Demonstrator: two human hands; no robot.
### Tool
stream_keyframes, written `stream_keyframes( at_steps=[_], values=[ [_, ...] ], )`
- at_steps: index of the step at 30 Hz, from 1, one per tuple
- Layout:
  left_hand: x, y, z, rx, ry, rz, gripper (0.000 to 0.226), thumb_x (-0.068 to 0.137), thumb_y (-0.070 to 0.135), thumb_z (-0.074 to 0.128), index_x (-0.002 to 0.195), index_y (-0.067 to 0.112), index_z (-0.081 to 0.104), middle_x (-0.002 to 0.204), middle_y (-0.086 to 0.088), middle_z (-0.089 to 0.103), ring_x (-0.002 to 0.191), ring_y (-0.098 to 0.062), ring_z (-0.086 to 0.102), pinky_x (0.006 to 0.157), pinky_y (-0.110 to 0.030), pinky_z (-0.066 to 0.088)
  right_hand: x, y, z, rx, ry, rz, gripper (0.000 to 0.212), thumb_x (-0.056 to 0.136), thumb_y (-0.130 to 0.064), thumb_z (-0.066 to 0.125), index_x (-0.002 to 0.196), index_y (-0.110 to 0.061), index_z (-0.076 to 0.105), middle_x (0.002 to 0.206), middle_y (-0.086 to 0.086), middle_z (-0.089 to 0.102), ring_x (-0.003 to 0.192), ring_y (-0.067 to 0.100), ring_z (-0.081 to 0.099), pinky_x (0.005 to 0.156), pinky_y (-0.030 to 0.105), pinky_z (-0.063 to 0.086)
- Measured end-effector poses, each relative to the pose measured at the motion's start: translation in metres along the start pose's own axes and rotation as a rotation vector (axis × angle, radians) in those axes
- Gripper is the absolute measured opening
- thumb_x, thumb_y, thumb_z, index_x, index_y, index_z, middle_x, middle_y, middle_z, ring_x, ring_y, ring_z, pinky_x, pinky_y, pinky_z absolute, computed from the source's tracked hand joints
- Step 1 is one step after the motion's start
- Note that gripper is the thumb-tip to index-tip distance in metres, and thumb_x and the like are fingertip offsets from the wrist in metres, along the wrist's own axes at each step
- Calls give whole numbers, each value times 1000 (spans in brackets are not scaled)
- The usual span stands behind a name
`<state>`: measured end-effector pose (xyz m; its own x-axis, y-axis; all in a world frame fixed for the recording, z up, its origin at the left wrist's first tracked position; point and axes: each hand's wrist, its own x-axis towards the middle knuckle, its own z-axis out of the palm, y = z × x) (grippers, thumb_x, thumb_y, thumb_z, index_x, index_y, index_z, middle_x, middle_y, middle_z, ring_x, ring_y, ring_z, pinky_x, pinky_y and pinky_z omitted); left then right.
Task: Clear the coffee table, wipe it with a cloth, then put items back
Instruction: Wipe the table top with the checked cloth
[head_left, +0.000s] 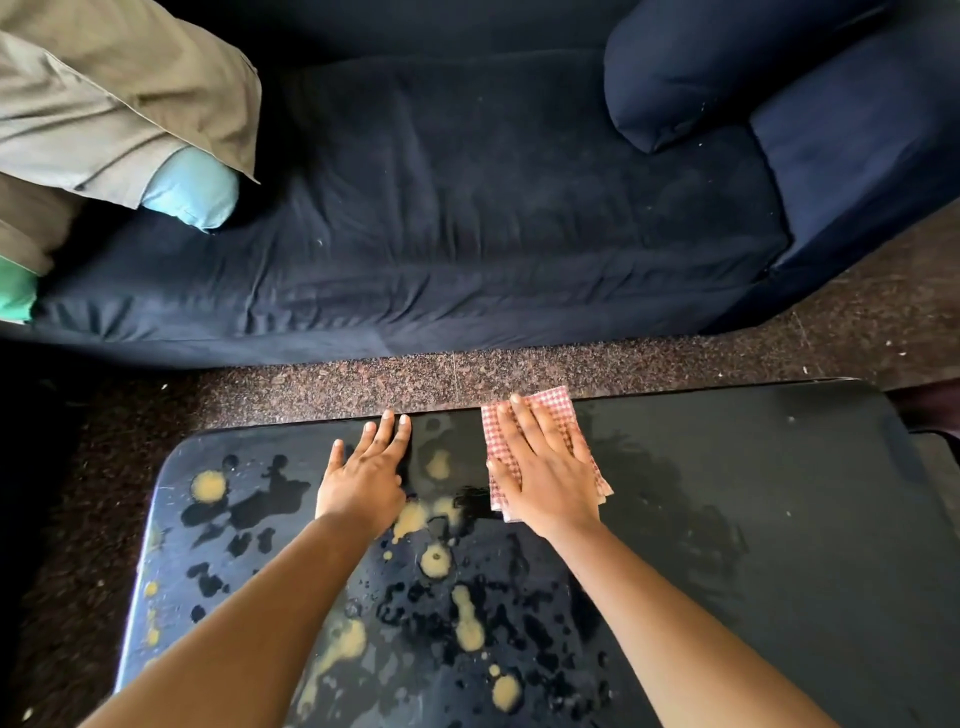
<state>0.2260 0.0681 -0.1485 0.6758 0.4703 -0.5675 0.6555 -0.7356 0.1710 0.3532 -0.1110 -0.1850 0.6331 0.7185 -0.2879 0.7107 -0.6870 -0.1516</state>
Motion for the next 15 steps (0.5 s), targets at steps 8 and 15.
stream_keyframes(
  at_steps=[8,15],
  values=[
    [4,-4,-3,63,-53,10,77,97,18,44,151,30,-10,158,9,-17,147,-12,-9,117,-44,-4,19,-55,-1,16,-78,-135,66,94,-62,8,148,-32,-14,155,-7,-23,143,20,-22,112,59,-12],
    [7,-7,-8,122,-123,25,86,94,15,49,150,28,-15,158,6,-20,147,-15,-10,117,-45,-2,2,15,-4,-18,-54,-56,68,88,-64,5,148,-35,-11,156,-8,-19,145,19,-14,116,56,0]
  ],
)
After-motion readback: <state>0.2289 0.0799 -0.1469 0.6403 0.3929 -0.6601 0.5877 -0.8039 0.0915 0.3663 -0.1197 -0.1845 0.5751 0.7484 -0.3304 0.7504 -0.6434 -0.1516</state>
